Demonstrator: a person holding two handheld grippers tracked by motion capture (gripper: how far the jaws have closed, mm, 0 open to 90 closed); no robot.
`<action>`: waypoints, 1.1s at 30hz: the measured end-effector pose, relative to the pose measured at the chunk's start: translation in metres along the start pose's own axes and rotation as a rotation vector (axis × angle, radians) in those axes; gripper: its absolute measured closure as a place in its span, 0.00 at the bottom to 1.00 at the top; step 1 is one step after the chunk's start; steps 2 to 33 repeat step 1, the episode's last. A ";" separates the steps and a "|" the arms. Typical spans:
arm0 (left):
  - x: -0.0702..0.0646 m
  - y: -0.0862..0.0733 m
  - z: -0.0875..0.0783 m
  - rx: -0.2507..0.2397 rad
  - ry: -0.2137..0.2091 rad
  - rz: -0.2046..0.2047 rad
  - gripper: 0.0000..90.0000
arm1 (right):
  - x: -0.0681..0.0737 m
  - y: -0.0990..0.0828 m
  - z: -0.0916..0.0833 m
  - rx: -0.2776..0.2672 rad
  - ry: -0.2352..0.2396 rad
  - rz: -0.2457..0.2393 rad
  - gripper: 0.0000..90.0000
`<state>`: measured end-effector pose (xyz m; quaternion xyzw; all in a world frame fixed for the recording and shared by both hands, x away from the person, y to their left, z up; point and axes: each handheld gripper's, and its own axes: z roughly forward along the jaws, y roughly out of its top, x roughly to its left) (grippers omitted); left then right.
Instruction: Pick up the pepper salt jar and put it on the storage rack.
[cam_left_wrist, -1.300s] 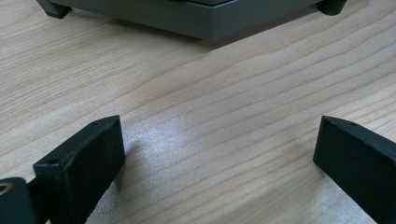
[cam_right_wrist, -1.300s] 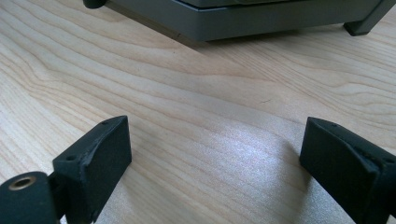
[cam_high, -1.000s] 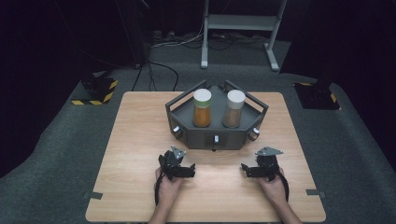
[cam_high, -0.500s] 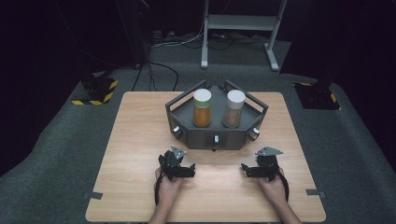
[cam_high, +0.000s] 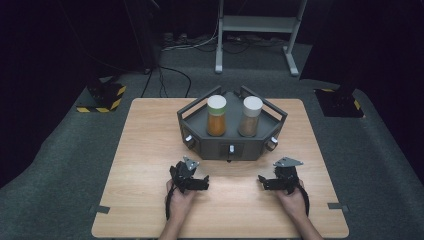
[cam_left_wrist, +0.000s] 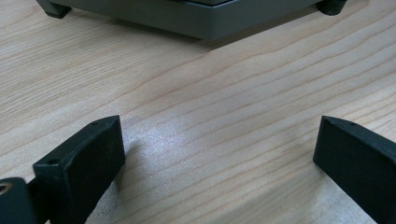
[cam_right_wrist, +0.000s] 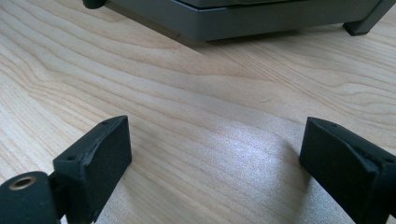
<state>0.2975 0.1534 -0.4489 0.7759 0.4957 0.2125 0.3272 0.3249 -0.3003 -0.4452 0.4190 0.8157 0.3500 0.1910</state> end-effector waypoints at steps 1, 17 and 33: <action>0.000 0.000 0.000 0.000 0.000 0.000 0.02 | 0.000 0.000 0.000 0.000 0.000 0.000 0.09; 0.000 0.000 0.000 0.000 0.000 0.000 0.02 | 0.000 0.000 0.000 0.000 0.000 0.000 0.09; 0.000 0.000 0.000 0.000 0.000 0.000 0.02 | 0.000 0.000 0.000 0.000 0.000 0.000 0.09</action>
